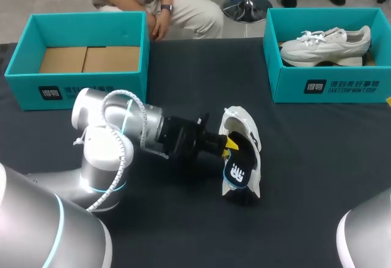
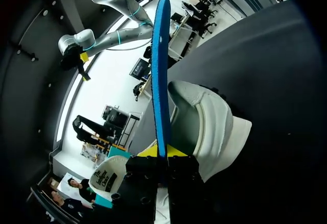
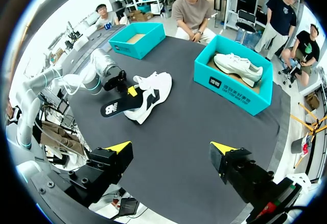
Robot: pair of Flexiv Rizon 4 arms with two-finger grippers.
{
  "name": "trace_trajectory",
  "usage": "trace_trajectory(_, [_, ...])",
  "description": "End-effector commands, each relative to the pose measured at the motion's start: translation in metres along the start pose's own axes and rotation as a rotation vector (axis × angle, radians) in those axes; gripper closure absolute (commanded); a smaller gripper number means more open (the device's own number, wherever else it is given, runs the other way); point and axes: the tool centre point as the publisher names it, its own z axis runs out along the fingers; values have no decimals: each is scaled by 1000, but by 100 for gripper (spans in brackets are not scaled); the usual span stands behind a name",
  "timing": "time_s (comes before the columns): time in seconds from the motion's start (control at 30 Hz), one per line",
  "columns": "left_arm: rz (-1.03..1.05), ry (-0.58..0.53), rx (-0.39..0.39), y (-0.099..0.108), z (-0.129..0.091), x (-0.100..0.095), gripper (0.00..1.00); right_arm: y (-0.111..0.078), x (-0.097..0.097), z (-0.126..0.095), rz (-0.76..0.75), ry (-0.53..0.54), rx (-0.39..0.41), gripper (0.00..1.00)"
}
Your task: Take the shoe out of the shoebox, open the shoe tongue, remove and reinsert the insole, then place the shoe into the shoebox
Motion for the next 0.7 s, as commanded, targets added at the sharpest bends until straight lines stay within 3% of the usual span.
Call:
trace_trajectory(0.03, [1,6,-4,3,4,1,100,3,-2,0,1,3,8,0])
trace_trajectory(0.3, [10,15,-2,-4,-1,2,100,3,-2,0,1,3,8,0])
trace_trajectory(0.37, [12,17,-1,-6,-2,3,89,3,-2,0,1,3,8,0])
trace_trajectory(0.43, [12,18,1,-8,-3,3,85,3,-2,0,1,3,8,0])
trace_trajectory(0.5, [15,18,2,-9,-3,3,73,3,-2,0,1,3,8,0])
trace_trajectory(0.7, [22,11,7,-13,-2,1,71,3,-2,0,1,3,8,0])
